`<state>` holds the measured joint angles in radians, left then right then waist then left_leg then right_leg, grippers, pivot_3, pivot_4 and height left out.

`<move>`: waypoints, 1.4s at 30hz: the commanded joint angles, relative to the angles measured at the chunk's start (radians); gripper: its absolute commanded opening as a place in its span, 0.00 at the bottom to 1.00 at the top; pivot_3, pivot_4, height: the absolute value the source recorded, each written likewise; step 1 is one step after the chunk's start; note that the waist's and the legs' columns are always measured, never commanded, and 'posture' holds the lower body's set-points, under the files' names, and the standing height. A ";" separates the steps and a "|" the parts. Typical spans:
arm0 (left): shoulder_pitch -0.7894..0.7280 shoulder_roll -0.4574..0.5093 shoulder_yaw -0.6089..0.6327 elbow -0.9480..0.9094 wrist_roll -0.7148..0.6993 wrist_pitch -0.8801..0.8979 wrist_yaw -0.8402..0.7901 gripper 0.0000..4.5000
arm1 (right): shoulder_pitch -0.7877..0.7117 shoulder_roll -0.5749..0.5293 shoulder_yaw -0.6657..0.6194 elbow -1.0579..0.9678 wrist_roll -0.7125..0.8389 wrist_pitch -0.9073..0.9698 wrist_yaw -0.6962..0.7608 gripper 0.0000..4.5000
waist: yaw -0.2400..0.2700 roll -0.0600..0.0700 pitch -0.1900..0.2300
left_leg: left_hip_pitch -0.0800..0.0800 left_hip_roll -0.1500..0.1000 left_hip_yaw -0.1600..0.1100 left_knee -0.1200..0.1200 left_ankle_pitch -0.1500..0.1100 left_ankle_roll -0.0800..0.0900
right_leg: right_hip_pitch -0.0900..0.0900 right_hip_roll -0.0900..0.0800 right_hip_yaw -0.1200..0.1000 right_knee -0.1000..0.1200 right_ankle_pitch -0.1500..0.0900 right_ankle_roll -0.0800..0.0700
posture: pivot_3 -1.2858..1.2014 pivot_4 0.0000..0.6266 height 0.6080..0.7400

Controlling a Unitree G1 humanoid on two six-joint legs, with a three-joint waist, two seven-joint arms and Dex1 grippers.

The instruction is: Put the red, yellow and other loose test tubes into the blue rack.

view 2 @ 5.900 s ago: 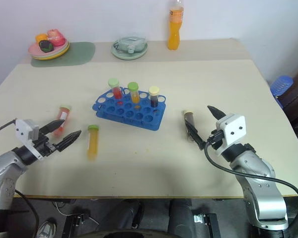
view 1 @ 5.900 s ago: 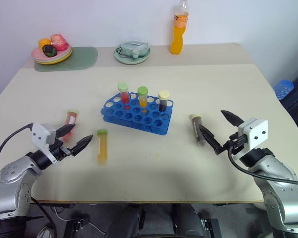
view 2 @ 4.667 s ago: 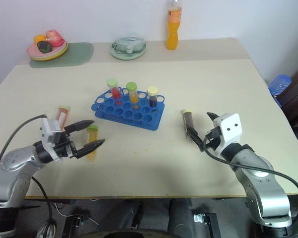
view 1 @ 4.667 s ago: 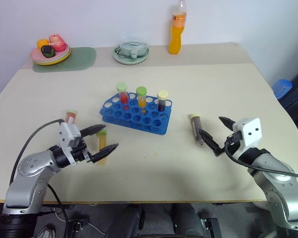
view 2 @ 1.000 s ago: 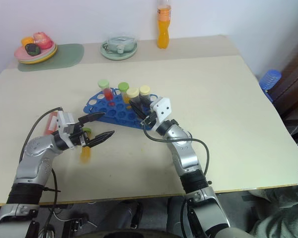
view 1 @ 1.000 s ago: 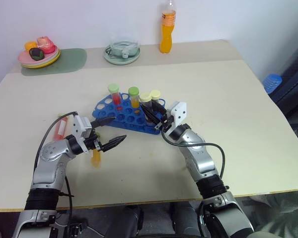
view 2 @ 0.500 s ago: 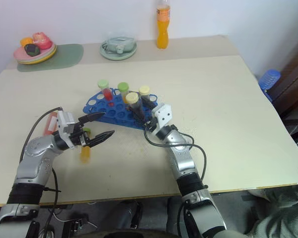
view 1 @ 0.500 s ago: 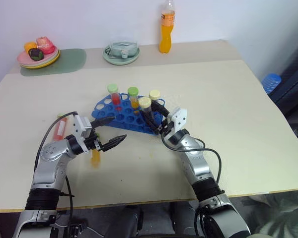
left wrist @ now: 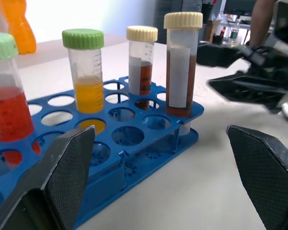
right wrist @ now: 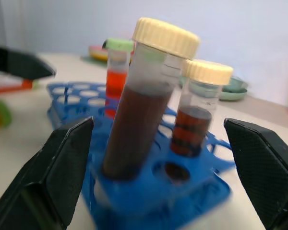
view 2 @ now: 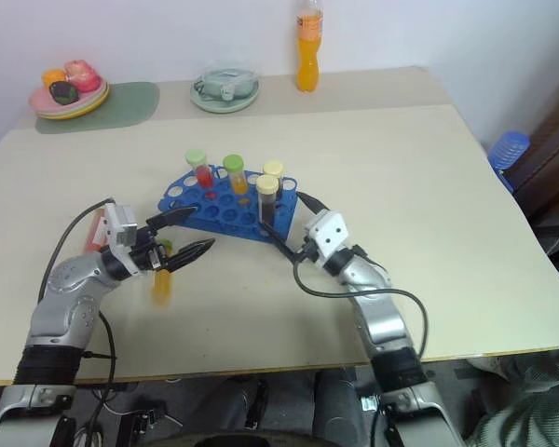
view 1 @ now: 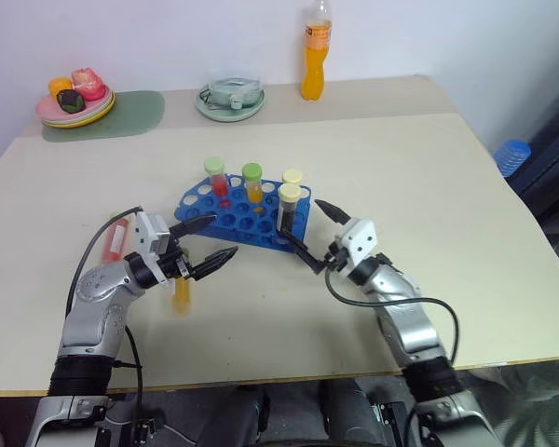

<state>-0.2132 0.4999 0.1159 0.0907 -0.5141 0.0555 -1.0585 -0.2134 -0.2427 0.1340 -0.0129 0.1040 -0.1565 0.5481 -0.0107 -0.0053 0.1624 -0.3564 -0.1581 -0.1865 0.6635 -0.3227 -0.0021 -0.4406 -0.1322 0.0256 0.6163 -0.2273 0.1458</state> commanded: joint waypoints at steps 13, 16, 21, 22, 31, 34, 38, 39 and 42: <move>0.016 0.048 0.058 -0.152 -0.109 0.269 0.101 1.00 | 0.109 -0.346 -0.194 -0.722 0.202 0.868 0.056 0.99 | 0.023 -0.001 0.000 | -0.001 0.000 0.001 0.001 0.000 0.000 | 0.001 -0.001 0.000 -0.001 0.000 0.000 | 0.52 0.24 1.00; 0.017 0.044 0.082 -0.231 -0.116 0.373 0.238 1.00 | 0.041 -0.377 -0.259 -0.746 0.366 0.987 0.118 0.99 | 0.025 -0.001 0.000 | 0.000 0.000 0.001 0.001 0.000 0.001 | 0.002 -0.001 0.000 -0.002 0.000 0.000 | 0.52 0.24 1.00; 0.024 0.051 0.103 -0.351 -0.033 0.514 0.503 1.00 | -0.022 -0.426 -0.278 -0.722 0.481 1.056 0.157 0.99 | 0.026 -0.002 0.001 | 0.000 0.000 0.000 0.001 -0.001 0.001 | 0.002 -0.001 0.000 -0.003 0.000 0.000 | 0.52 0.24 1.00; 0.022 0.055 0.113 -0.370 -0.041 0.558 0.539 1.00 | -0.032 -0.426 -0.279 -0.718 0.497 1.069 0.151 0.99 | 0.026 -0.002 0.001 | -0.001 0.000 0.000 0.001 -0.001 0.001 | 0.002 -0.001 0.000 -0.003 0.000 0.000 | 0.52 0.24 1.00; -0.151 0.088 0.243 -0.540 -0.204 1.416 0.848 1.00 | -0.155 -0.460 -0.208 -0.702 0.522 1.159 0.093 0.99 | 0.029 -0.003 0.001 | -0.001 0.000 0.000 0.002 0.000 0.001 | 0.001 -0.001 0.000 -0.001 0.000 0.000 | 0.52 0.24 1.00; -0.207 0.062 0.283 -0.533 -0.273 1.552 0.898 1.00 | -0.181 -0.465 -0.183 -0.683 0.513 1.155 0.094 0.99 | 0.026 -0.003 0.001 | -0.001 0.000 0.000 0.002 -0.001 0.001 | 0.002 -0.001 0.000 -0.001 0.000 0.000 | 0.52 0.24 1.00; -0.205 0.123 0.272 -0.470 -0.482 1.559 1.023 1.00 | -0.203 -0.477 -0.169 -0.662 0.516 1.144 0.108 0.99 | 0.022 -0.003 0.001 | -0.001 0.000 0.001 0.001 -0.001 0.001 | 0.000 -0.001 0.000 -0.001 0.000 0.000 | 0.52 0.24 1.00; -0.203 0.142 0.271 -0.454 -0.542 1.559 1.063 1.00 | -0.205 -0.482 -0.169 -0.656 0.520 1.135 0.118 0.99 | 0.023 -0.003 0.001 | -0.001 0.000 0.001 0.001 0.000 0.000 | 0.000 -0.001 0.000 -0.001 0.000 0.000 | 0.52 0.24 1.00; -0.209 0.216 0.239 -0.399 -0.745 1.559 1.216 1.00 | -0.174 -0.522 -0.170 -0.650 0.524 1.058 0.210 0.99 | 0.025 -0.003 0.001 | -0.001 0.000 0.001 0.001 0.000 0.000 | 0.000 -0.001 0.000 0.000 0.000 0.000 | 0.52 0.24 1.00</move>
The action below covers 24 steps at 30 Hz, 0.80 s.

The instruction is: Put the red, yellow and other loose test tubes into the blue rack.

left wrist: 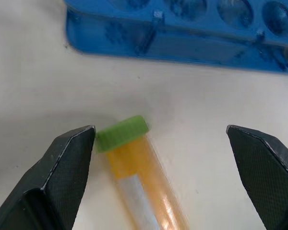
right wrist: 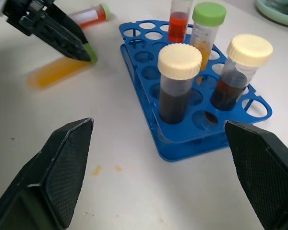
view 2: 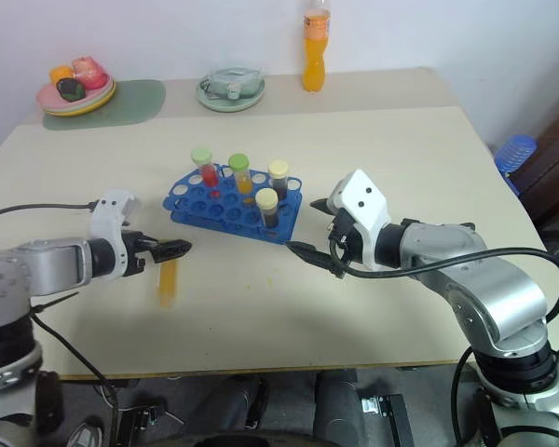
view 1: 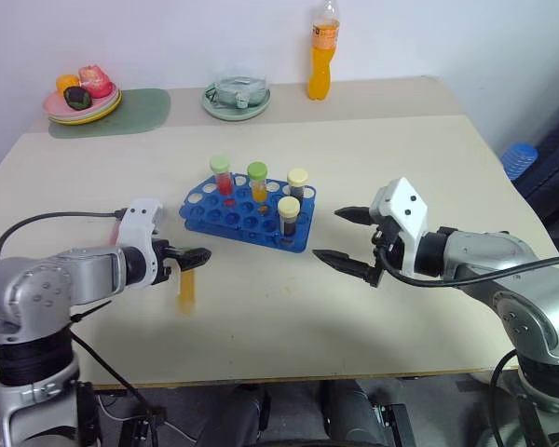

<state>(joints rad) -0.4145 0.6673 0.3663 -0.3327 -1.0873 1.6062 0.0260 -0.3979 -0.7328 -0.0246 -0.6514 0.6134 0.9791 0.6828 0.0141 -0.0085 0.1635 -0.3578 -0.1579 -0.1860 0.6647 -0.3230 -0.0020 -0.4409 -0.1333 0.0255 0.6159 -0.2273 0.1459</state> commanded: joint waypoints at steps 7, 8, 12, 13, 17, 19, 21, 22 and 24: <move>-0.016 0.175 -0.120 0.170 -0.577 -0.073 0.525 1.00 | 0.086 -0.027 -0.009 -0.007 -0.003 -0.297 0.213 0.99 | 0.001 -0.001 0.000 | 0.001 0.000 0.000 0.000 0.000 0.000 | 0.001 0.000 0.000 0.000 0.000 0.000 | 0.52 0.24 1.00; -0.008 0.211 -0.163 0.181 -0.668 -0.132 0.590 1.00 | 0.090 -0.023 -0.004 -0.006 -0.004 -0.316 0.221 0.99 | 0.000 -0.001 0.000 | 0.001 0.000 0.000 0.000 0.000 0.000 | 0.000 0.000 0.001 0.001 0.000 0.000 | 0.52 0.24 1.00; 0.005 0.281 -0.316 0.181 -0.882 -0.326 0.805 1.00 | 0.112 -0.024 0.005 0.011 -0.020 -0.397 0.261 0.99 | 0.001 -0.001 0.000 | 0.001 0.000 0.000 0.000 0.000 -0.001 | 0.000 0.000 0.001 0.001 0.000 0.000 | 0.52 0.24 1.00; 0.006 0.282 -0.334 0.179 -0.885 -0.352 0.836 1.00 | 0.113 -0.024 0.006 0.016 -0.022 -0.407 0.263 0.99 | 0.001 -0.001 0.000 | 0.001 0.000 0.000 0.000 0.000 -0.001 | 0.000 0.000 0.002 0.001 0.000 0.000 | 0.52 0.24 1.00; 0.016 0.246 -0.373 0.154 -0.885 -0.428 0.936 1.00 | 0.120 -0.029 0.014 0.036 -0.035 -0.440 0.274 0.99 | 0.003 -0.001 0.000 | 0.001 0.000 0.001 0.000 0.000 -0.001 | 0.000 0.000 0.002 0.001 0.000 0.000 | 0.52 0.24 1.00; 0.018 0.230 -0.380 0.146 -0.885 -0.446 0.975 1.00 | 0.119 -0.027 0.020 0.040 -0.038 -0.445 0.273 0.99 | 0.003 -0.001 0.000 | 0.001 0.000 0.001 0.000 0.000 -0.001 | 0.000 0.000 0.002 0.001 0.000 0.000 | 0.52 0.24 1.00; 0.006 0.185 -0.384 0.144 -0.885 -0.480 1.051 1.00 | 0.122 -0.026 0.020 0.046 -0.038 -0.450 0.276 0.99 | 0.004 0.000 0.000 | 0.001 0.000 0.001 0.000 0.000 -0.001 | 0.001 0.000 0.002 0.001 0.000 0.000 | 0.52 0.24 1.00; -0.001 0.163 -0.388 0.145 -0.885 -0.491 1.087 1.00 | 0.123 -0.025 0.021 0.049 -0.040 -0.454 0.278 0.99 | 0.006 0.000 0.000 | 0.001 0.000 0.001 0.001 0.000 -0.001 | 0.001 0.000 0.002 0.001 0.000 0.000 | 0.52 0.24 1.00; -0.012 0.130 -0.389 0.148 -0.885 -0.500 1.143 1.00 | 0.124 -0.025 0.022 0.051 -0.040 -0.457 0.278 0.99 | 0.020 0.000 0.000 | 0.002 0.000 0.002 0.001 0.000 -0.001 | 0.001 0.000 0.002 0.001 0.000 0.000 | 0.52 0.24 1.00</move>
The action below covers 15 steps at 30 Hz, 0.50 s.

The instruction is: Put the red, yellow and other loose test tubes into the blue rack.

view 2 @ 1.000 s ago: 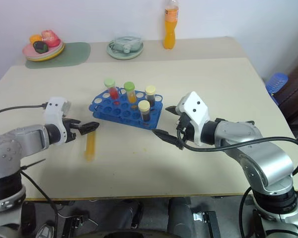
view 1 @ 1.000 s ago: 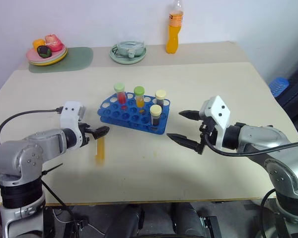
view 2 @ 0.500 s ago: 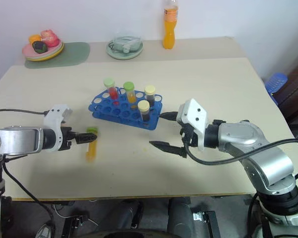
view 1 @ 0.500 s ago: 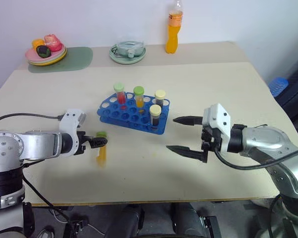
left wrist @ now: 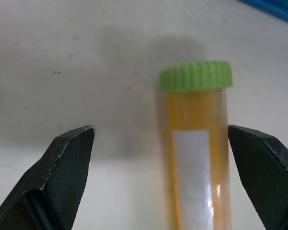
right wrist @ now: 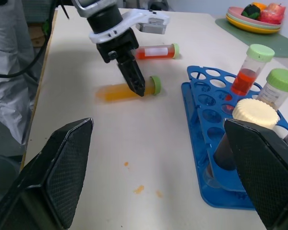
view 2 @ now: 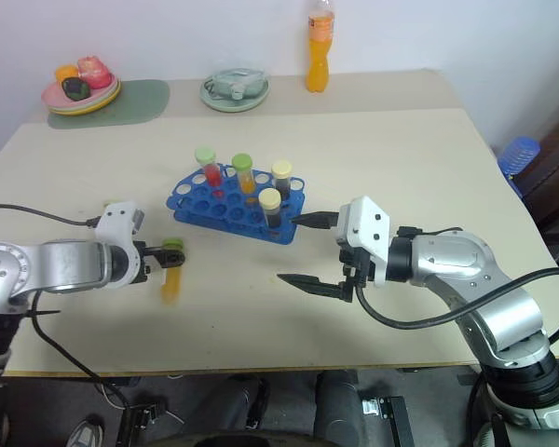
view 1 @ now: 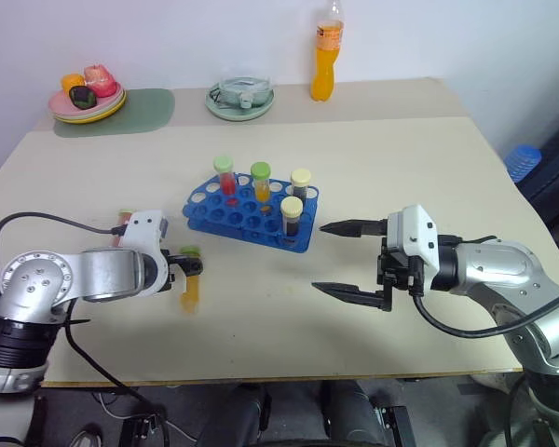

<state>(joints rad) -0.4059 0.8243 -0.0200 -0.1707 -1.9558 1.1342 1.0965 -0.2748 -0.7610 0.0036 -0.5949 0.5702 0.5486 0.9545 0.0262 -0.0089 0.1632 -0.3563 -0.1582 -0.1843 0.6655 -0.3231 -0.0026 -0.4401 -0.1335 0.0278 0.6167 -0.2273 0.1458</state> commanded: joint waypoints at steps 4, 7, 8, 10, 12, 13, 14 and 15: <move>-0.035 -0.079 -0.003 0.005 -0.016 -0.025 0.152 1.00 | -0.004 0.004 -0.003 -0.010 0.006 -0.020 -0.001 0.99 | 0.017 0.000 0.000 | 0.000 0.000 0.001 0.000 0.000 0.000 | 0.000 0.000 0.001 0.000 0.000 0.000 | 0.52 0.24 1.00; -0.050 -0.124 -0.003 0.015 -0.016 -0.031 0.221 0.80 | 0.003 -0.003 -0.011 -0.014 0.009 -0.019 0.000 1.00 | 0.017 0.000 0.000 | 0.000 0.000 0.001 0.000 0.000 0.000 | 0.000 0.000 0.001 0.000 0.000 0.000 | 0.52 0.24 1.00; -0.050 -0.136 -0.001 0.015 -0.016 -0.030 0.235 0.70 | 0.004 -0.004 -0.013 -0.015 0.011 -0.017 -0.001 1.00 | 0.018 0.000 0.000 | 0.000 0.000 0.001 0.000 0.000 0.000 | 0.000 0.000 0.001 0.001 0.000 0.000 | 0.52 0.24 1.00; -0.047 -0.155 0.011 0.020 -0.016 -0.030 0.260 0.46 | 0.003 -0.005 -0.014 -0.015 0.012 -0.015 -0.003 1.00 | 0.019 0.000 -0.001 | 0.000 0.000 0.001 0.001 0.000 0.000 | 0.000 0.000 0.001 0.001 0.000 0.000 | 0.52 0.24 1.00; -0.046 -0.160 0.021 0.026 -0.016 -0.021 0.265 0.23 | 0.002 -0.005 -0.013 -0.013 0.011 -0.015 -0.004 1.00 | 0.019 0.000 -0.001 | 0.000 0.000 0.001 0.001 0.000 0.000 | 0.000 0.000 0.001 0.001 0.000 0.000 | 0.52 0.24 1.00; -0.046 -0.164 0.027 0.028 -0.016 -0.018 0.268 0.18 | 0.002 -0.005 -0.013 -0.012 0.011 -0.016 -0.005 1.00 | 0.018 0.000 -0.001 | 0.001 0.000 0.001 0.001 0.000 0.000 | 0.000 0.000 0.001 0.001 0.000 0.000 | 0.52 0.24 1.00; -0.047 -0.166 0.032 0.027 -0.016 -0.015 0.266 0.18 | 0.002 -0.005 -0.012 -0.011 0.009 -0.017 -0.005 1.00 | 0.018 0.000 -0.001 | 0.001 0.000 0.001 0.001 0.000 0.000 | 0.000 0.000 0.001 0.001 0.000 0.000 | 0.52 0.24 1.00; -0.046 -0.166 0.040 0.026 -0.016 -0.014 0.266 0.18 | 0.002 -0.005 -0.012 -0.008 0.008 -0.019 -0.004 1.00 | 0.018 0.000 -0.001 | 0.001 0.000 0.001 0.001 0.000 0.000 | 0.000 0.000 0.001 0.001 0.000 0.000 | 0.52 0.24 1.00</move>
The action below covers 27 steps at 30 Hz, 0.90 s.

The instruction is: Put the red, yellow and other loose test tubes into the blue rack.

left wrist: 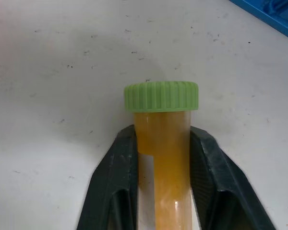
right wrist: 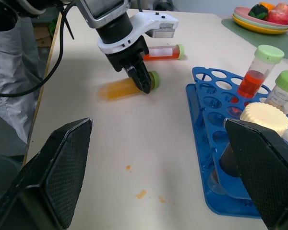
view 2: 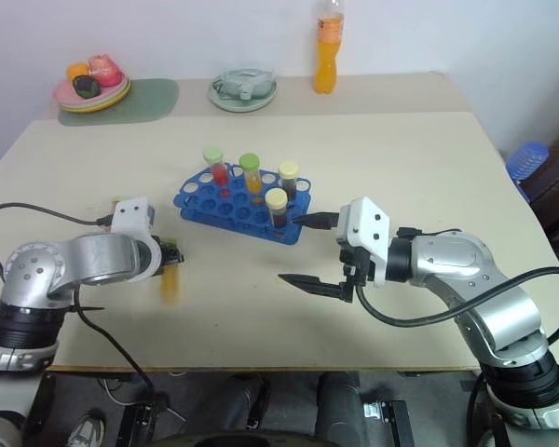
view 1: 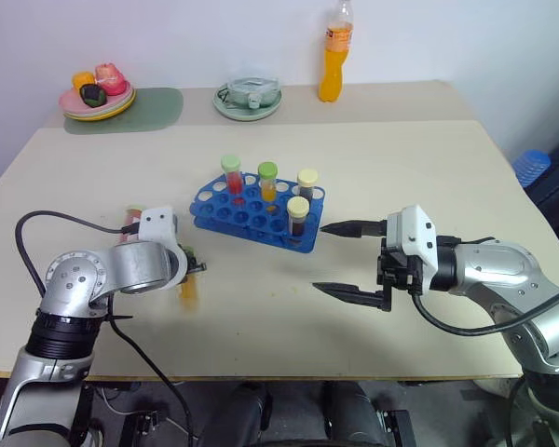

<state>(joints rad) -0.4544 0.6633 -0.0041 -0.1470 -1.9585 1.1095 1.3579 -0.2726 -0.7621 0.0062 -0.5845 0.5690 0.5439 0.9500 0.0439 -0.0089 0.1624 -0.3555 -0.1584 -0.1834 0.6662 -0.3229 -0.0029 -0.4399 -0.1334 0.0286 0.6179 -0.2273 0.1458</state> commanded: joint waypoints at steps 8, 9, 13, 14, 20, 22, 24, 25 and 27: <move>-0.005 0.198 0.090 -0.079 -0.014 0.098 -0.346 0.18 | -0.016 0.011 0.003 0.016 -0.012 -0.041 0.006 1.00 | -0.006 -0.001 0.001 | -0.001 0.000 0.000 0.000 0.000 0.000 | -0.002 0.001 0.000 0.001 0.000 0.000 | 0.52 0.24 1.00; -0.009 0.242 0.092 -0.104 -0.014 0.103 -0.407 0.18 | -0.016 0.011 0.004 0.021 -0.013 -0.047 0.008 1.00 | -0.005 -0.001 0.001 | -0.001 0.000 0.001 0.000 0.000 0.000 | -0.003 0.001 0.000 0.001 0.000 0.000 | 0.52 0.24 1.00; -0.003 0.347 0.160 -0.278 0.215 0.065 -0.747 0.18 | -0.016 0.014 0.003 0.033 -0.014 -0.057 0.006 1.00 | -0.002 -0.001 0.001 | -0.002 0.000 0.002 -0.001 0.000 0.000 | -0.002 0.000 0.001 0.000 0.000 0.000 | 0.52 0.24 1.00; 0.003 0.346 0.168 -0.336 0.351 -0.007 -0.890 0.18 | -0.015 0.014 0.001 0.034 -0.012 -0.058 0.004 1.00 | -0.001 -0.001 0.001 | -0.002 0.000 0.001 -0.001 0.000 0.000 | -0.002 0.000 0.001 0.000 0.000 0.000 | 0.52 0.24 1.00; 0.130 0.214 0.067 -0.415 1.069 -0.562 -1.340 0.18 | 0.003 0.012 -0.021 0.013 -0.003 -0.041 -0.025 1.00 | -0.003 0.000 0.000 | -0.001 0.002 0.005 -0.002 0.000 0.000 | -0.001 0.000 0.001 -0.004 0.001 -0.002 | 0.52 0.24 1.00; 0.134 0.157 0.018 -0.375 1.215 -0.659 -1.388 0.18 | 0.013 0.006 -0.031 0.003 0.001 -0.033 -0.037 1.00 | -0.002 -0.001 0.001 | -0.001 0.003 0.006 -0.003 0.000 0.000 | -0.001 0.000 0.001 -0.005 0.001 -0.002 | 0.52 0.24 1.00; 0.132 0.080 -0.052 -0.313 1.348 -0.820 -1.510 0.18 | 0.032 -0.005 -0.052 -0.014 0.005 -0.023 -0.050 1.00 | 0.002 -0.001 0.001 | -0.002 0.003 0.006 -0.002 0.000 0.001 | 0.000 0.001 0.001 -0.006 0.001 -0.002 | 0.52 0.24 1.00; 0.125 0.024 -0.067 -0.277 1.355 -0.851 -1.548 0.18 | 0.045 -0.011 -0.064 -0.027 0.010 -0.016 -0.058 1.00 | 0.004 -0.001 0.001 | -0.002 0.002 0.006 -0.002 -0.001 0.001 | 0.000 0.000 0.000 -0.006 0.001 -0.002 | 0.52 0.24 1.00; 0.107 -0.068 -0.107 -0.192 1.434 -0.966 -1.623 0.18 | 0.071 -0.023 -0.091 -0.056 0.022 0.004 -0.076 1.00 | 0.006 -0.001 0.001 | -0.002 0.002 0.006 -0.001 -0.001 0.003 | 0.000 0.000 0.000 -0.007 0.002 -0.002 | 0.52 0.24 1.00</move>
<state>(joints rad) -0.3268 0.6230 -0.0938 -0.3660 -0.5843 0.2451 -0.2024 -0.2077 -0.7690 -0.0412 -0.5882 0.5667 0.5396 0.8886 0.0501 -0.0103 0.1634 -0.3579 -0.1564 -0.1776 0.6659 -0.3244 0.0001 -0.4392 -0.1333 0.0286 0.6108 -0.2257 0.1438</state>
